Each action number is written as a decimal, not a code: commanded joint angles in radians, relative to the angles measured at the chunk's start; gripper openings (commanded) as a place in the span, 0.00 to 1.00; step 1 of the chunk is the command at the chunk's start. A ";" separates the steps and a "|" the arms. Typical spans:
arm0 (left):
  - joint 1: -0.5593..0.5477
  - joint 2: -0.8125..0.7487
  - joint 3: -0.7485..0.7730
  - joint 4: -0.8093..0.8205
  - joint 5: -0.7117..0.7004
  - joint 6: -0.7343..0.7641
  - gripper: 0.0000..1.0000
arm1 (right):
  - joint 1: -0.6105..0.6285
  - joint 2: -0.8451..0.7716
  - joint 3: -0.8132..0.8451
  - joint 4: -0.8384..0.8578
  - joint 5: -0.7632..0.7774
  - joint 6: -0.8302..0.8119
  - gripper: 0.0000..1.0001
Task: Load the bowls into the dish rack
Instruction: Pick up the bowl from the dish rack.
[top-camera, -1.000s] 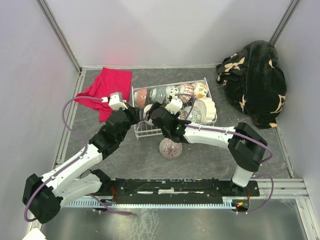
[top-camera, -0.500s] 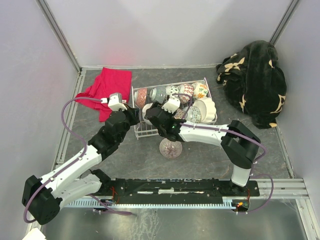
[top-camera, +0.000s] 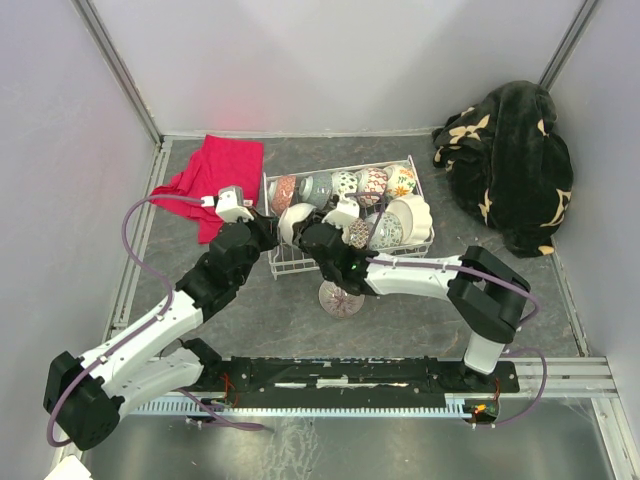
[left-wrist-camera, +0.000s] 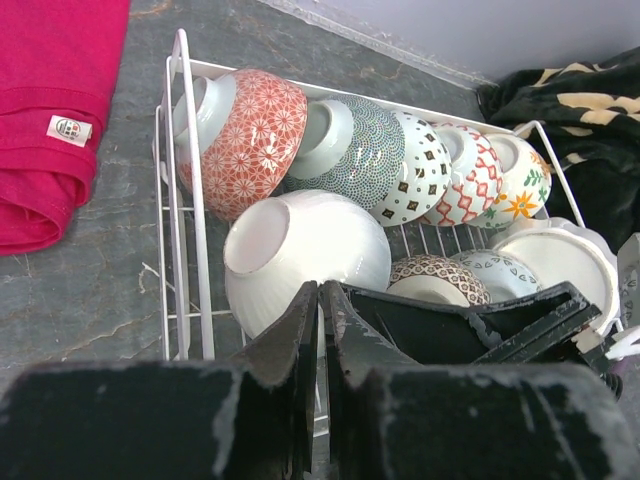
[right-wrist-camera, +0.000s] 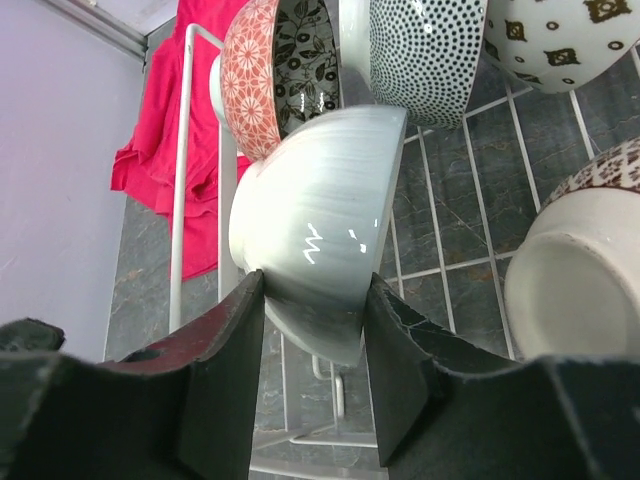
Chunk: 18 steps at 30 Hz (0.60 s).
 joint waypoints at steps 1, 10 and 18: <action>0.004 -0.020 -0.001 0.025 -0.034 0.020 0.12 | -0.013 -0.038 -0.098 0.178 -0.029 -0.124 0.33; 0.004 -0.036 -0.007 0.025 -0.044 0.020 0.11 | -0.013 -0.048 -0.170 0.470 -0.140 -0.230 0.02; 0.004 -0.053 -0.015 0.027 -0.051 0.017 0.11 | -0.014 -0.091 -0.200 0.583 -0.222 -0.273 0.01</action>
